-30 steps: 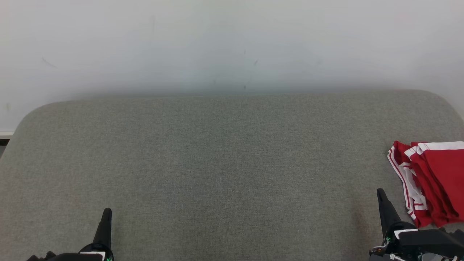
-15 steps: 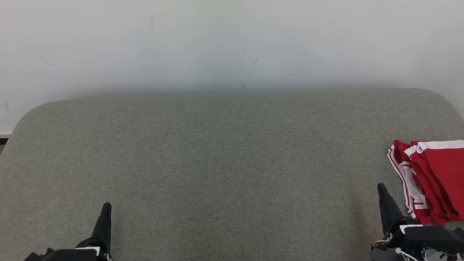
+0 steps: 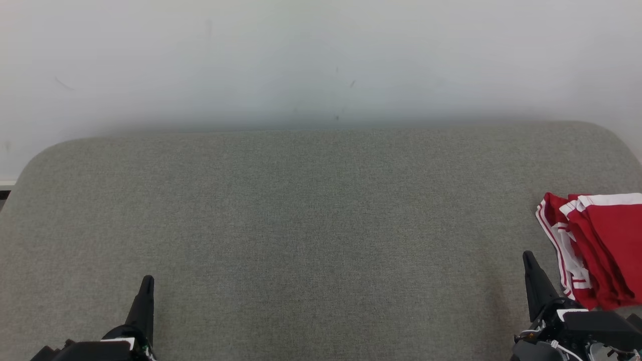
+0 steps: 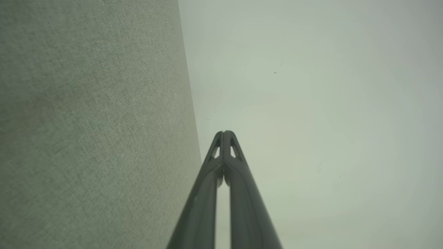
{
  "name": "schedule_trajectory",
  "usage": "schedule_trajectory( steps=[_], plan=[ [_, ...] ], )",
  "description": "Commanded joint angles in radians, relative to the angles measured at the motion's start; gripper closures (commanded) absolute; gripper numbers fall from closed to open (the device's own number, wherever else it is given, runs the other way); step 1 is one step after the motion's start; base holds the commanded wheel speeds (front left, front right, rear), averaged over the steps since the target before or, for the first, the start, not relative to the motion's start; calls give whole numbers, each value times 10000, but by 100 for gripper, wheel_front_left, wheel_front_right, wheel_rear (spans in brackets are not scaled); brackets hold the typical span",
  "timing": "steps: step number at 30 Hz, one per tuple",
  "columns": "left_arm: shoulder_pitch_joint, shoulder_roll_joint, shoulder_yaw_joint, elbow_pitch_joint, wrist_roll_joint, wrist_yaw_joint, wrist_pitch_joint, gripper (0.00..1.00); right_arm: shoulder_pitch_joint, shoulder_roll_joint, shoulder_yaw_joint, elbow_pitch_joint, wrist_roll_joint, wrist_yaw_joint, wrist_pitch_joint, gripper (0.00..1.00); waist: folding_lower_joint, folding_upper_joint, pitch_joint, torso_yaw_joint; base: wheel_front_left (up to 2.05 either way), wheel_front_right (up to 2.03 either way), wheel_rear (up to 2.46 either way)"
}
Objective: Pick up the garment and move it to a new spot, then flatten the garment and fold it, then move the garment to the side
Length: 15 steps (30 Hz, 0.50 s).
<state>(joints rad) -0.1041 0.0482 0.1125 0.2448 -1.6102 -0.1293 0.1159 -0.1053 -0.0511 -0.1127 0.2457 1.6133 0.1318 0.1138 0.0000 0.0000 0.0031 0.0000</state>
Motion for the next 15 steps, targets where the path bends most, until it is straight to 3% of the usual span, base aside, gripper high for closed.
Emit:
schedule_trajectory(
  steps=[1,15],
  plan=[
    [-114,37,40,17,-52,-30,1,100,-82,-7,-25,-19,3,-21,18,100,0,0,0,0,0,0,0],
    [-113,35,38,16,-52,-30,0,100,-81,-2,-28,-19,-2,-21,21,100,0,0,0,0,0,0,0]
  ],
)
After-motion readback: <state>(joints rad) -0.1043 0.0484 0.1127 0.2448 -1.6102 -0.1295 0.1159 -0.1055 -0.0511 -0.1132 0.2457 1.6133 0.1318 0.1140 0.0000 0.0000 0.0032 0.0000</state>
